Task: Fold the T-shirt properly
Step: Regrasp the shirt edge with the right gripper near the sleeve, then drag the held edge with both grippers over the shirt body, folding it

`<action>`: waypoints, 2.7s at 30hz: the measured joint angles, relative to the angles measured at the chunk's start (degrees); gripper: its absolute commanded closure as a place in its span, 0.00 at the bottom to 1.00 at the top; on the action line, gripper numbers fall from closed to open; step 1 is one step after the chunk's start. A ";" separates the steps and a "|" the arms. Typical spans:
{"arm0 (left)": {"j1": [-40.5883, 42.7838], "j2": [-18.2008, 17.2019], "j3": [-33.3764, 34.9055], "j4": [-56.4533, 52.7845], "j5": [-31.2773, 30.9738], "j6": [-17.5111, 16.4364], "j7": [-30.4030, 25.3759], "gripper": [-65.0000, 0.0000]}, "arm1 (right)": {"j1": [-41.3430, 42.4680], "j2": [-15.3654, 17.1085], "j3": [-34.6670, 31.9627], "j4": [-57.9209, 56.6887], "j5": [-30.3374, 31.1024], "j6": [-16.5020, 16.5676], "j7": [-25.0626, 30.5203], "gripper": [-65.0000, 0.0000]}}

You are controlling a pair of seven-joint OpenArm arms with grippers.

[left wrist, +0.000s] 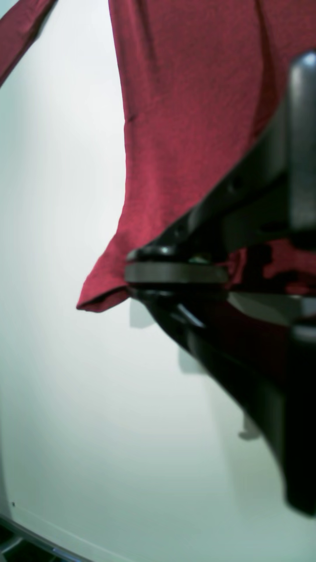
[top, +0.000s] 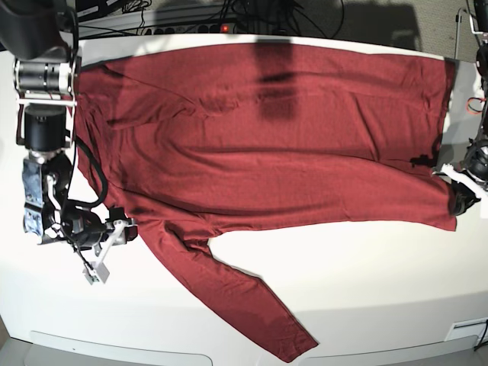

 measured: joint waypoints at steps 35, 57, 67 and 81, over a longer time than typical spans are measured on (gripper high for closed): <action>0.02 0.00 0.00 0.00 0.00 0.00 -0.02 1.00 | 8.83 -8.68 0.28 -24.87 -14.32 -3.65 9.01 1.00; 0.26 -0.02 0.00 0.00 0.00 0.00 0.02 1.00 | 15.06 -6.49 0.22 -21.92 -3.19 2.21 -0.35 1.00; 4.09 -0.33 0.00 2.80 0.13 0.02 -1.66 1.00 | 3.65 -0.76 0.15 -12.04 6.16 2.21 0.09 1.00; 8.20 -0.33 -0.46 7.76 6.21 -0.02 -1.27 1.00 | -21.51 8.61 4.55 22.29 26.75 2.43 -2.12 1.00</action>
